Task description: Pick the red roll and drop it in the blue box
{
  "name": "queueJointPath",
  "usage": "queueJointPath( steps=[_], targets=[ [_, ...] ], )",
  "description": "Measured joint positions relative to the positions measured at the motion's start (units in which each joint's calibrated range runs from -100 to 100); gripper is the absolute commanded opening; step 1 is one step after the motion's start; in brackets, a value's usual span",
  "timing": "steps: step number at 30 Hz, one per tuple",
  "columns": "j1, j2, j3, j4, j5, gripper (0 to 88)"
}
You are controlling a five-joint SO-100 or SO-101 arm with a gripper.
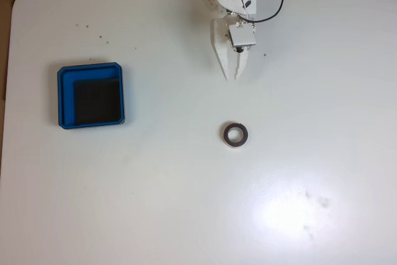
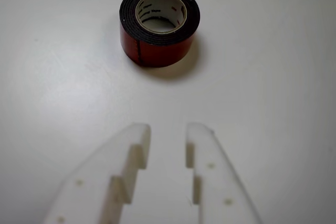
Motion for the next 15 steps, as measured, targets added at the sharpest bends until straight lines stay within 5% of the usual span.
queueJointPath(
  steps=[15],
  targets=[
    [0.0, 34.1, -27.2, 0.0, 0.0, 0.7]
  ],
)
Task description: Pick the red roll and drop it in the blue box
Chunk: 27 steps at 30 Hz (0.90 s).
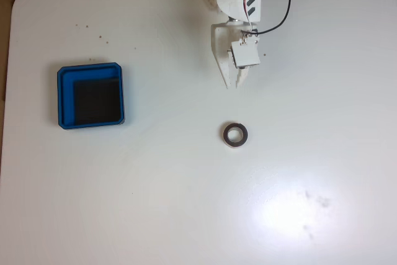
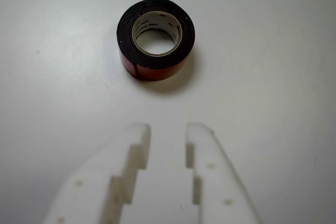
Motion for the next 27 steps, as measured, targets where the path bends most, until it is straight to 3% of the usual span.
queueJointPath(
  steps=[27],
  targets=[
    [-0.1, 39.0, -34.5, 0.0, -0.1, 0.9]
  ],
)
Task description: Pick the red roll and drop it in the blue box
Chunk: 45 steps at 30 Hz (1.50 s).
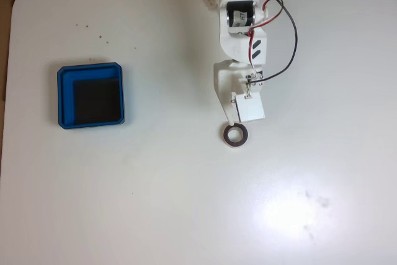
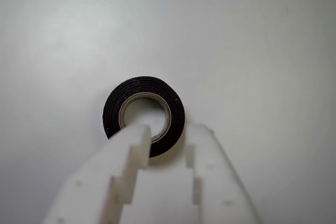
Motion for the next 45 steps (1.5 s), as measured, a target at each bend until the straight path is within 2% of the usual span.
queueJointPath(
  steps=[13, 20, 31, 37, 45],
  targets=[
    [0.0, 14.8, -10.0, 0.0, 0.0, 1.8],
    [0.2, 17.2, -10.2, 0.0, 0.0, 10.6],
    [1.1, 22.9, -10.3, 0.2, 0.0, 18.9],
    [1.1, 22.9, -10.5, 6.2, 0.0, 19.2],
    [1.1, 22.9, -10.5, 7.6, 0.0, 19.2]
  ],
)
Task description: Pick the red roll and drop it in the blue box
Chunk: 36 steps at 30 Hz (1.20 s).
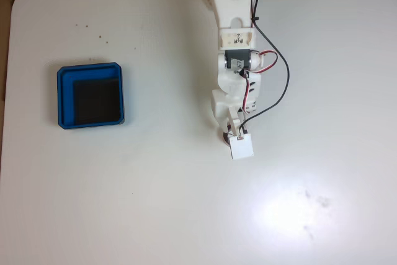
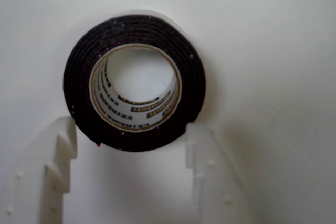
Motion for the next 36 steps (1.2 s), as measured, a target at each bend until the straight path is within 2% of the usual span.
queueJointPath(
  steps=[22, 36],
  targets=[
    [-1.3, 0.3, -1.4, 0.0, -0.3, 22.7],
    [-1.3, 8.8, -6.5, -0.2, -0.3, 22.7]
  ],
)
